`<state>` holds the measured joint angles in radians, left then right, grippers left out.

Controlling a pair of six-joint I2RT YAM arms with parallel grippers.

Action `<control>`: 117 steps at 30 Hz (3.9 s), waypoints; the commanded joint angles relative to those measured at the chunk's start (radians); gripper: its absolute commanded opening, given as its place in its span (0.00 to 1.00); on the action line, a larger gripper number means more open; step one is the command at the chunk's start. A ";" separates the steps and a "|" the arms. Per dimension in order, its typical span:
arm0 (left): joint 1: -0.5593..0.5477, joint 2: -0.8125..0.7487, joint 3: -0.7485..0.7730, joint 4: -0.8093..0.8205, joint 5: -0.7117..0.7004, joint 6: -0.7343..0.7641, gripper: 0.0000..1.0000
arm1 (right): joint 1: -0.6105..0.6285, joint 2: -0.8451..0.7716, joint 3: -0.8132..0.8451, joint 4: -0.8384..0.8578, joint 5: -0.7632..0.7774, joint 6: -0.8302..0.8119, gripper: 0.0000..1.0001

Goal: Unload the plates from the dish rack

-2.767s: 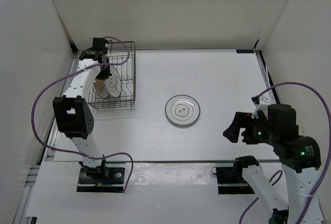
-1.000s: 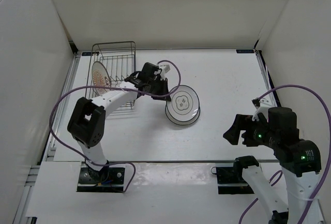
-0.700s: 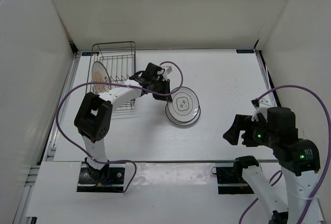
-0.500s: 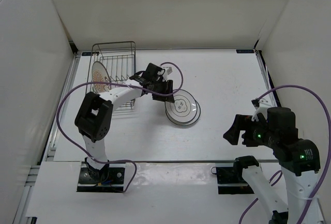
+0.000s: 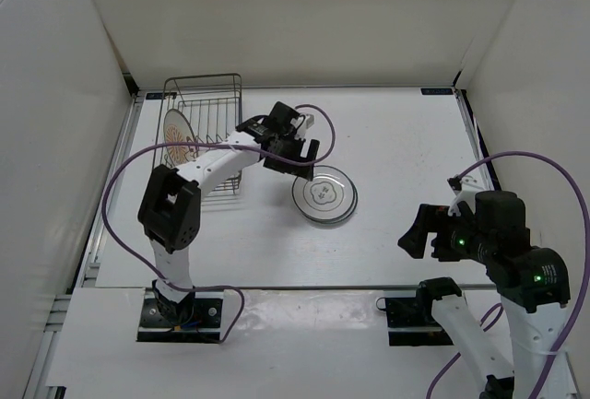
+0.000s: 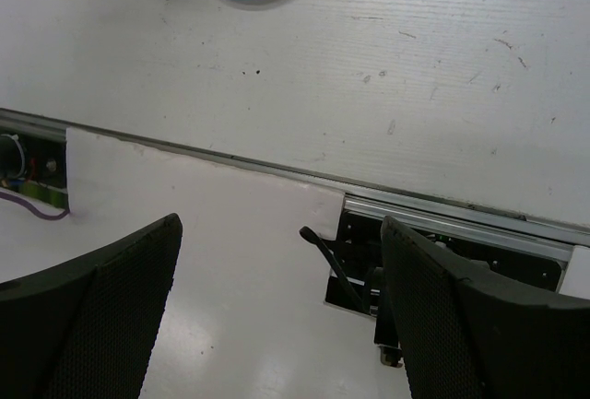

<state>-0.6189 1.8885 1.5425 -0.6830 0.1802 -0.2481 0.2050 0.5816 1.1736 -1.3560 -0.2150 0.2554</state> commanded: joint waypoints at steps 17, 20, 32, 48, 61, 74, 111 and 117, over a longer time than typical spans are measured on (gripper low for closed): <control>0.372 -0.373 0.139 -0.290 -0.442 0.021 1.00 | 0.005 -0.028 -0.009 -0.111 -0.001 0.005 0.90; 0.465 -0.413 0.085 -0.247 -0.519 0.018 1.00 | 0.005 -0.034 -0.009 -0.112 -0.001 0.005 0.90; 0.544 -0.405 -0.114 -0.067 -0.722 0.118 1.00 | 0.022 -0.019 -0.003 -0.117 0.005 0.007 0.90; 0.573 -0.273 -0.039 -0.039 -0.713 0.118 0.46 | 0.034 0.004 0.006 -0.117 0.032 0.013 0.90; 0.571 -0.315 -0.041 -0.018 -0.711 0.110 0.00 | 0.036 0.011 0.004 -0.117 0.039 0.015 0.90; 0.478 -0.469 0.086 0.011 -0.751 0.185 0.00 | 0.037 0.008 0.005 -0.115 0.039 0.016 0.90; 0.312 -1.025 -0.732 -0.326 0.202 -0.077 0.01 | 0.036 -0.026 -0.014 -0.111 0.048 0.022 0.90; 0.306 -0.977 -0.812 -0.262 0.119 -0.059 0.04 | 0.036 -0.026 -0.012 -0.111 0.043 0.025 0.90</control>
<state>-0.3054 0.9028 0.7349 -1.0256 0.3386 -0.3138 0.2363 0.5625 1.1664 -1.3563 -0.1780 0.2771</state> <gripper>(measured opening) 0.134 0.899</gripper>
